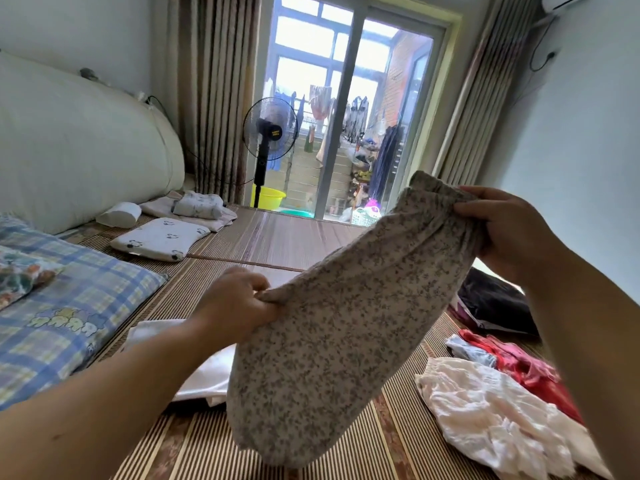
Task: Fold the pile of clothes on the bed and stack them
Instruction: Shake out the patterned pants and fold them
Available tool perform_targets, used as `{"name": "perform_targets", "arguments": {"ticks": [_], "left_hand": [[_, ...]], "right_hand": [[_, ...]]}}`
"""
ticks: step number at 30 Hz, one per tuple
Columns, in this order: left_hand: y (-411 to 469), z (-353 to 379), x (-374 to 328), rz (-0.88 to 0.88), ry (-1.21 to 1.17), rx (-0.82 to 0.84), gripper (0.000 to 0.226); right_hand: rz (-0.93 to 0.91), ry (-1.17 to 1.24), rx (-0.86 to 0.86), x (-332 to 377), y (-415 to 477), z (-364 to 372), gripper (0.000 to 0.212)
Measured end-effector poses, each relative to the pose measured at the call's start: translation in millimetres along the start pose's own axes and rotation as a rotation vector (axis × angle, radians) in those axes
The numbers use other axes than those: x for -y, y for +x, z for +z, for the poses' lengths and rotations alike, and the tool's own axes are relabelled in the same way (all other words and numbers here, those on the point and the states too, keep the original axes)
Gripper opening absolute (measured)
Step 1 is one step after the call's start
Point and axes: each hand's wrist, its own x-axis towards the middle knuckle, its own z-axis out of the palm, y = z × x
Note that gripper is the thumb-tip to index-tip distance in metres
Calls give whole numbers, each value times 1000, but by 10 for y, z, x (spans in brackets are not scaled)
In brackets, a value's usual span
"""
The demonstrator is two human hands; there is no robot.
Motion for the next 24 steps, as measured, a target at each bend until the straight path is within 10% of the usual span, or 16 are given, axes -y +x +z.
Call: {"name": "perform_targets", "arguments": {"ticks": [5,13,19,24], "left_hand": [[-146,-165,-52,-110,-610,619,75],[45,428,368,-341,-1156,675,60],[318,1327,1106,-440,-297,469,62],[251,1951,1381,-118,284,572,72]], "right_hand": [[-65,37,12,168,145,-58,21],[71,69,-31,-737,801,65,18],[343,-350,-36,-2506,1297,274,46],[350,-995,126,-3609,828,531,47]]}}
